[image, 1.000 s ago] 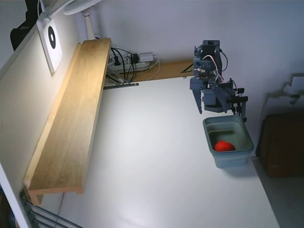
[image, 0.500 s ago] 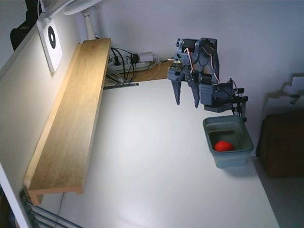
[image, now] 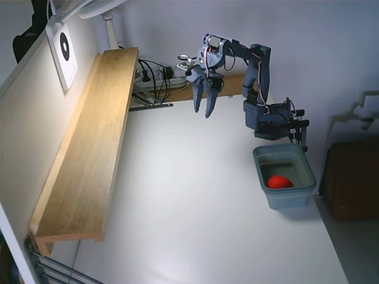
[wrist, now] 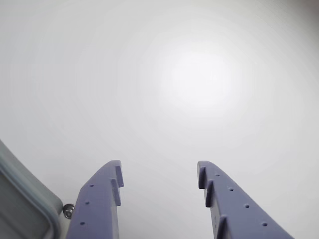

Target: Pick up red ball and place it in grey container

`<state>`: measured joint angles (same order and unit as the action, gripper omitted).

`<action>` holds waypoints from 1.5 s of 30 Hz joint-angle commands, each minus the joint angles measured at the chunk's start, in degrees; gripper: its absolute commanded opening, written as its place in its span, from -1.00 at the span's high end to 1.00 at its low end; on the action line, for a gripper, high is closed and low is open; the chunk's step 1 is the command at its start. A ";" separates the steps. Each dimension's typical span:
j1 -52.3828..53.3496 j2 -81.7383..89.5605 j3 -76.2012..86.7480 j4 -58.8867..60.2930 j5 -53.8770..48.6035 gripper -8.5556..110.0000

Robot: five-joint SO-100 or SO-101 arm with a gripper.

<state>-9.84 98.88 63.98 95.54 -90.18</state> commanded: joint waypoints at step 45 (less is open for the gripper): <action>39.84 20.36 11.77 4.46 0.18 0.91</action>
<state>29.71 117.16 75.23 99.67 -90.09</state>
